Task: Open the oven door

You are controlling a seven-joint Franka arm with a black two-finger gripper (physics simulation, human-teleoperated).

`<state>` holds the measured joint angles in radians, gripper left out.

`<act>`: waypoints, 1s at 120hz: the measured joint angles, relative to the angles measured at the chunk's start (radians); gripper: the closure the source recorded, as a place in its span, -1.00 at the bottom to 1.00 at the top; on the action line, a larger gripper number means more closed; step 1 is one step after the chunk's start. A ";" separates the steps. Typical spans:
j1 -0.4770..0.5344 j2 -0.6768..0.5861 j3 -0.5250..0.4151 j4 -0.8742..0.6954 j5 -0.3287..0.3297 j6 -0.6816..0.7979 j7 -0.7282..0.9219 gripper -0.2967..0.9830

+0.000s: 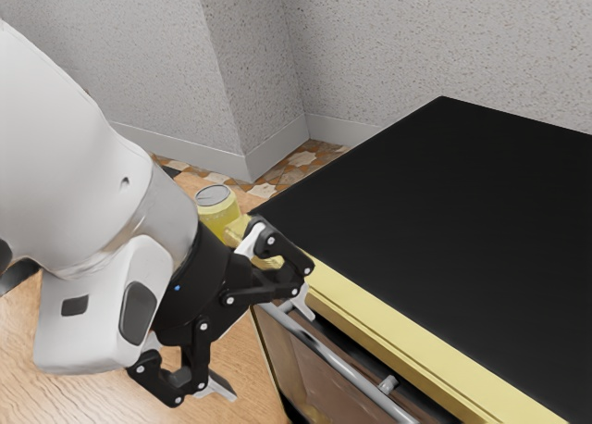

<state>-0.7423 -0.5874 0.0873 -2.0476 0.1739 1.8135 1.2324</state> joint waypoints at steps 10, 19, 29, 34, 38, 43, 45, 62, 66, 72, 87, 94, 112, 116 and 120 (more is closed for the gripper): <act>0.001 0.003 0.006 -0.007 -0.001 0.017 0.035 -0.50; 0.003 0.016 0.022 -0.008 -0.005 0.036 0.061 -0.57; 0.004 0.022 0.029 -0.018 -0.011 0.050 0.086 -0.64; 0.003 0.018 0.030 -0.029 -0.013 0.055 0.096 -0.60; 0.002 0.014 0.030 -0.036 -0.014 0.059 0.103 -0.56; 0.002 0.005 0.031 -0.050 -0.015 0.062 0.112 -0.55; 0.002 0.000 0.031 -0.057 -0.015 0.063 0.115 -0.55; -0.017 -0.304 -0.153 -0.133 -0.009 -0.075 0.054 -0.44; 0.047 -0.206 -0.182 0.135 0.017 -0.161 0.020 -0.46; 0.153 0.091 -0.042 0.607 0.057 -0.253 0.009 -0.47; 0.285 0.413 0.344 1.002 -0.048 -0.326 -0.034 -0.48; 0.368 0.482 0.413 1.019 -0.081 -0.366 -0.141 -0.49; 0.515 0.641 0.455 0.898 -0.166 -0.451 -0.394 -0.50; 0.523 0.649 0.456 0.852 -0.179 -0.445 -0.428 -0.50; 0.526 0.654 0.456 0.830 -0.189 -0.440 -0.461 -0.50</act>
<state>-0.2161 0.0669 0.5438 -1.2180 -0.0151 1.3732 0.7719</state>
